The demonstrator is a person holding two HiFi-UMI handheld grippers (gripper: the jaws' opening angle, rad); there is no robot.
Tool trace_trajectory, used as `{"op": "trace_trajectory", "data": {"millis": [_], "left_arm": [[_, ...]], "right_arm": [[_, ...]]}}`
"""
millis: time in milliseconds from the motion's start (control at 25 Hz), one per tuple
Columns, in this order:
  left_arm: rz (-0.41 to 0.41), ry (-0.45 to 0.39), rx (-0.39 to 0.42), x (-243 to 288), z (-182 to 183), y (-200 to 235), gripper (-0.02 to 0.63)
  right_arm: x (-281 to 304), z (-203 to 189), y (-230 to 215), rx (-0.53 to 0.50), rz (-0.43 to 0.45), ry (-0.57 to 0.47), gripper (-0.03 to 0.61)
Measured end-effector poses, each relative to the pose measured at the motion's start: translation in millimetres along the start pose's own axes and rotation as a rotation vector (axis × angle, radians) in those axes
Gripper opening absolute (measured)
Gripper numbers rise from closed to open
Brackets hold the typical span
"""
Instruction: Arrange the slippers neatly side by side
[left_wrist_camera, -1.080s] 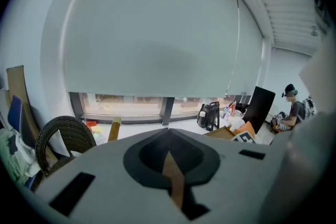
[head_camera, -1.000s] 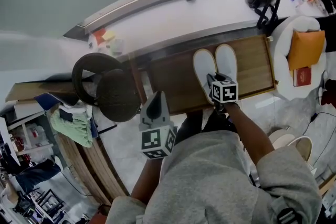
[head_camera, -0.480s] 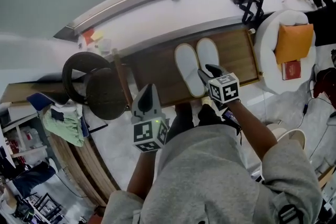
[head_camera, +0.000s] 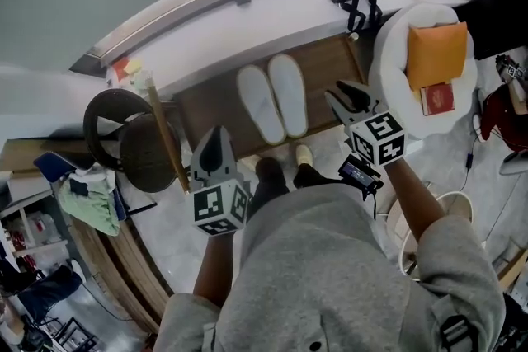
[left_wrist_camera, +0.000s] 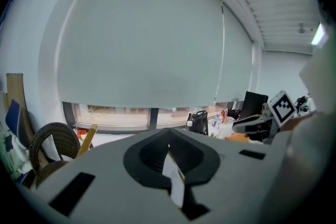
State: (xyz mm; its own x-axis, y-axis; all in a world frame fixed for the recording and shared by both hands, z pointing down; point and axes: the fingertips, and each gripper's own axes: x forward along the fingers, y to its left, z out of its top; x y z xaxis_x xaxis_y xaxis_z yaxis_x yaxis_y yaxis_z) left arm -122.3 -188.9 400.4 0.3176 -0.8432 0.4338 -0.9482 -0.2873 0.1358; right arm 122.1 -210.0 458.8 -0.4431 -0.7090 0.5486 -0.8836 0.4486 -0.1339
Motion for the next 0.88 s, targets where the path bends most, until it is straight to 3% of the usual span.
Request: {"op": "trace_trajectory", "data": {"millis": [120,240,480,880], "left_arm": [[0.001,-0.027,0.014,-10,5,-21,0.014],[0.001,-0.045,0.019,-21,11,-36,0.014],[0.000,-0.082,0.024,-41,18,-65,0.014],[0.015,-0.122,0.033,-54,29,-78,0.014]], "right_arm": [[-44,10,-22,-0.060,-0.060,-0.058,0.078],[-82,23,-38,-0.042,-0.104,-0.134,0.044],[-129,37,-44,0.034,-0.135,-0.266,0.031],[-138,46,-36,0.094,-0.113,-0.334,0.031]]}}
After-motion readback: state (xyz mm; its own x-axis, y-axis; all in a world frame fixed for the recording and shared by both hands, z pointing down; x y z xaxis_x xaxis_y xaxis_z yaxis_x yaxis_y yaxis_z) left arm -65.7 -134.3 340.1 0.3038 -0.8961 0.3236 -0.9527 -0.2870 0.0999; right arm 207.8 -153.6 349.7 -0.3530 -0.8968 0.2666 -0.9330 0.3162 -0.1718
